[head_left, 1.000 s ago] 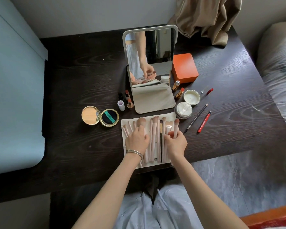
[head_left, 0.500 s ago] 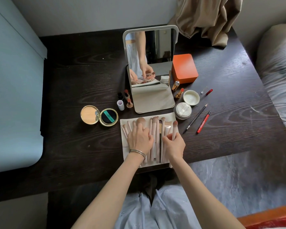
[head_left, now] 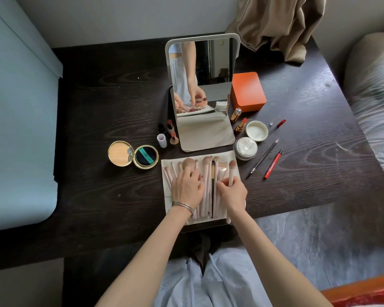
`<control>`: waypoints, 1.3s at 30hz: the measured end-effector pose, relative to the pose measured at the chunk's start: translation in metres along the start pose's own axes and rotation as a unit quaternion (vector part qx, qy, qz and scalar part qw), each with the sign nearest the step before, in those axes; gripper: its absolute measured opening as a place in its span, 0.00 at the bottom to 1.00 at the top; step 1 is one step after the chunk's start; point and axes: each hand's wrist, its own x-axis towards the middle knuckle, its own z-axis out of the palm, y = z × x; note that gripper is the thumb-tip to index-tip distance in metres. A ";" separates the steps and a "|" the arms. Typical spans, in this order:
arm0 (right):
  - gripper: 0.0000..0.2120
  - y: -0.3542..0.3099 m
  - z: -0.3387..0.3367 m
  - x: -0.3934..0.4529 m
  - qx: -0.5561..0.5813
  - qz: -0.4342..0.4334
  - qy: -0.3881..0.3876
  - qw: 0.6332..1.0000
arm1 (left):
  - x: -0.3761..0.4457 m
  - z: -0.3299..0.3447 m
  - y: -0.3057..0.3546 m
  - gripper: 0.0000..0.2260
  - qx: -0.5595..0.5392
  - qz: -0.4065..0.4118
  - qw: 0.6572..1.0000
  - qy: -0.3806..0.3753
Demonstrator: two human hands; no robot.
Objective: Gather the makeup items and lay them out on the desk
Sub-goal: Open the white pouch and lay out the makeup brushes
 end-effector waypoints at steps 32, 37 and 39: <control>0.07 -0.001 0.002 0.001 -0.038 -0.041 0.004 0.998 | 0.007 0.008 0.015 0.07 0.031 -0.006 0.999 0.010; 0.08 -0.001 0.003 0.002 -0.049 -0.041 0.005 0.998 | 0.008 0.008 0.009 0.12 0.029 -0.021 0.999 0.003; 0.08 -0.001 0.003 0.002 -0.057 -0.042 0.001 0.998 | 0.008 0.007 0.006 0.14 0.020 -0.012 1.000 0.003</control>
